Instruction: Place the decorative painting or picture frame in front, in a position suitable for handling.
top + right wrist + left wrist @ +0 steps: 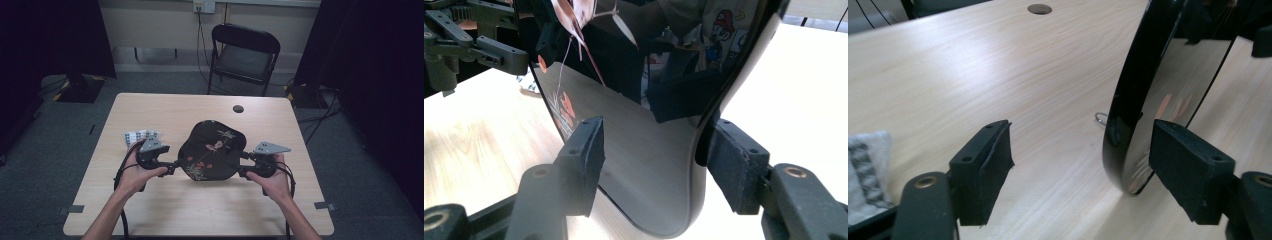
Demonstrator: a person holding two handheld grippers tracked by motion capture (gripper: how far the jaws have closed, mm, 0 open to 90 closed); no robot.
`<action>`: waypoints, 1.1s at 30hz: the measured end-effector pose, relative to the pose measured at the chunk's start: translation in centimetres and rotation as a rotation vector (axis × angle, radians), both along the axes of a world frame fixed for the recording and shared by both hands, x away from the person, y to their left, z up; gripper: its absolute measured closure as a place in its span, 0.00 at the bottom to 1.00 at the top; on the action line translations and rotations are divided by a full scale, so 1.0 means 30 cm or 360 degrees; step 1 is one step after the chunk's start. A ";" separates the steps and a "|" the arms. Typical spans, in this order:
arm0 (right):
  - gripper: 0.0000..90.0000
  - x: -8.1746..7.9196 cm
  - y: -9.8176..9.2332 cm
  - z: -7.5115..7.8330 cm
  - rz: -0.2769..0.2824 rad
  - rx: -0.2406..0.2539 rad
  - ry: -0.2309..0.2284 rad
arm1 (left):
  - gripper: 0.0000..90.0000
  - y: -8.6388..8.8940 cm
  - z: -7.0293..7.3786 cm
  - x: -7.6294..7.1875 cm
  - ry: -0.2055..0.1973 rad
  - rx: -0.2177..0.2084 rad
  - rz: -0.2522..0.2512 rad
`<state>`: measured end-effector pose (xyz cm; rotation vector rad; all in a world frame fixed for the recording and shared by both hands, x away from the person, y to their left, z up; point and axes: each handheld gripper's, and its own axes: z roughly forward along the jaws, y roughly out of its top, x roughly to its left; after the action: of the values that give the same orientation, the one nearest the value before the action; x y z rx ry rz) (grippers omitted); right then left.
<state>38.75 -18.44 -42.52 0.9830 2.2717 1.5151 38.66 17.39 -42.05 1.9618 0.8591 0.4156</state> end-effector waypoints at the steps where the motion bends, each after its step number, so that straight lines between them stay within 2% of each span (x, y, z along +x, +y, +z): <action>1: 0.47 -0.001 0.000 -0.003 -0.0001 0.0001 0.0001 | 0.29 0.001 -0.004 0.000 -0.0053 0.0016 -0.0014; 2: 0.47 -0.001 0.000 -0.003 -0.0001 0.0001 0.0001 | 0.29 0.001 -0.004 0.000 -0.0053 0.0016 -0.0014; 4: 0.47 -0.003 -0.001 -0.003 0.0002 0.0002 0.0002 | 0.29 0.002 -0.007 -0.001 -0.0123 0.0052 -0.0036; 7: 0.46 -0.003 -0.003 -0.002 -0.0001 0.0011 0.0012 | 0.30 0.008 -0.008 -0.001 -0.0162 0.0052 -0.0064; 9: 0.46 -0.002 -0.003 -0.004 0.0000 0.0018 0.0021 | 0.29 0.010 -0.008 0.000 -0.0109 0.0034 -0.0038; 11: 0.47 0.000 -0.001 -0.007 0.0002 0.0016 0.0022 | 0.30 0.013 -0.009 0.001 -0.0107 0.0019 -0.0025; 12: 0.46 0.000 0.001 -0.010 0.0005 0.0010 0.0022 | 0.34 0.014 -0.010 0.001 -0.0100 -0.0001 -0.0031; 17: 0.49 -0.004 -0.001 -0.007 0.0013 -0.0001 0.0010 | 0.34 0.012 -0.008 -0.002 -0.0069 -0.0057 -0.0048; 18: 0.50 -0.011 -0.004 -0.006 0.0018 0.0004 0.0015 | 0.40 0.012 -0.007 -0.002 -0.0054 -0.0069 -0.0058; 20: 0.51 -0.015 -0.005 -0.006 0.0022 0.0008 0.0019 | 0.38 0.013 -0.006 -0.005 -0.0038 -0.0053 -0.0053; 22: 0.52 -0.024 -0.008 -0.007 0.0038 -0.0002 0.0027 | 0.37 0.016 -0.005 -0.004 -0.0022 -0.0072 -0.0050; 25: 0.53 -0.038 -0.007 -0.001 0.0059 -0.0013 0.0026 | 0.39 0.027 0.000 -0.003 -0.0023 -0.0075 -0.0032; 28: 0.54 -0.040 -0.002 0.009 0.0073 -0.0022 0.0023 | 0.41 0.047 0.010 -0.001 -0.0020 -0.0106 -0.0019; 32: 0.54 -0.002 0.010 0.008 0.0070 -0.0016 0.0008 | 0.42 0.100 0.032 0.005 -0.0051 -0.0157 0.0041; 33: 0.54 0.008 0.013 0.007 0.0073 -0.0012 0.0009 | 0.42 0.114 0.037 0.005 -0.0062 -0.0147 0.0053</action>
<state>38.98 -18.04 -42.32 0.9404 2.3175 1.5229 38.80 20.81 -40.95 1.8508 0.8720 0.4251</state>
